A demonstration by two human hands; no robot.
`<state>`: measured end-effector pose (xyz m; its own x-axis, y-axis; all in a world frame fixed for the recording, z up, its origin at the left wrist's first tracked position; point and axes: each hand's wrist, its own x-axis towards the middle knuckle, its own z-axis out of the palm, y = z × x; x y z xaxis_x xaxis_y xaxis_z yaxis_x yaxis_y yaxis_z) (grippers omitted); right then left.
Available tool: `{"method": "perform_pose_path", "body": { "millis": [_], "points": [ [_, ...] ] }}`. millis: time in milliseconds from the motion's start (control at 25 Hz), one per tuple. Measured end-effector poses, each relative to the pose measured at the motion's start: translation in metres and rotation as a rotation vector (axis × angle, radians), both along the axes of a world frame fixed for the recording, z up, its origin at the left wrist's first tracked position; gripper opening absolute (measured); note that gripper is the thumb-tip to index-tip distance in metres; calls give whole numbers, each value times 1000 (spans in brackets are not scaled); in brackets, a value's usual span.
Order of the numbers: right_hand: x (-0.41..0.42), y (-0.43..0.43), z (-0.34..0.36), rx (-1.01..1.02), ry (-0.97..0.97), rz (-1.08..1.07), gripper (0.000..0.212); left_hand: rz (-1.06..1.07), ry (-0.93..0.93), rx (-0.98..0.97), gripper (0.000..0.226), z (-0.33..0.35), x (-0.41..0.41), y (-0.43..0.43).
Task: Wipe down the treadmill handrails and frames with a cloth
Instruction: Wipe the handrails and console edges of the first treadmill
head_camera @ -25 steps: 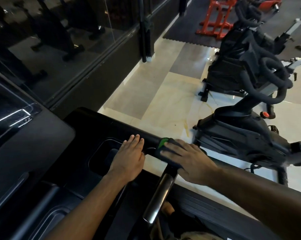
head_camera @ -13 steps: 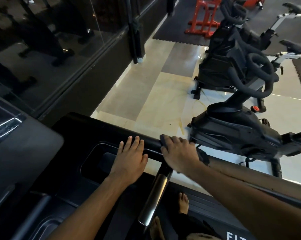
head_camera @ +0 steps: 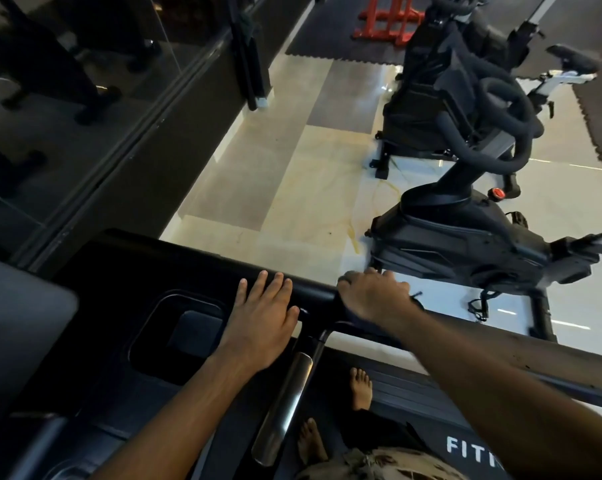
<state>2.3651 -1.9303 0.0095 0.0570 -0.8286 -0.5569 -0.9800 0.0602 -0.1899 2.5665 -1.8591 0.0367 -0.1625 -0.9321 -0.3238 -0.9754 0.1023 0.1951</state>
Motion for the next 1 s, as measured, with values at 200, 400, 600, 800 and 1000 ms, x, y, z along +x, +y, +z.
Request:
{"method": "perform_pose_path", "body": {
  "millis": [200, 400, 600, 800, 1000],
  "points": [
    [-6, 11, 2, -69, -50, 68, 62, -30, -26, -2, 57, -2, -8, -4],
    [-4, 39, 0, -230, -20, 80, 59, -57, -2, 6, 56, 2, -16, -4],
    [-40, 11, 8, 17, 46, -92, 59, -121, 7, 19, 56, 0, -31, -5],
    [-53, 29, 9, -116, -43, -88, 53, -187, -20, 38, 56, 1, -47, -7],
    [-48, 64, 9, -257, 54, 22, 62, -228, -45, 65, 69, 0, -68, -10]
  ]
}}
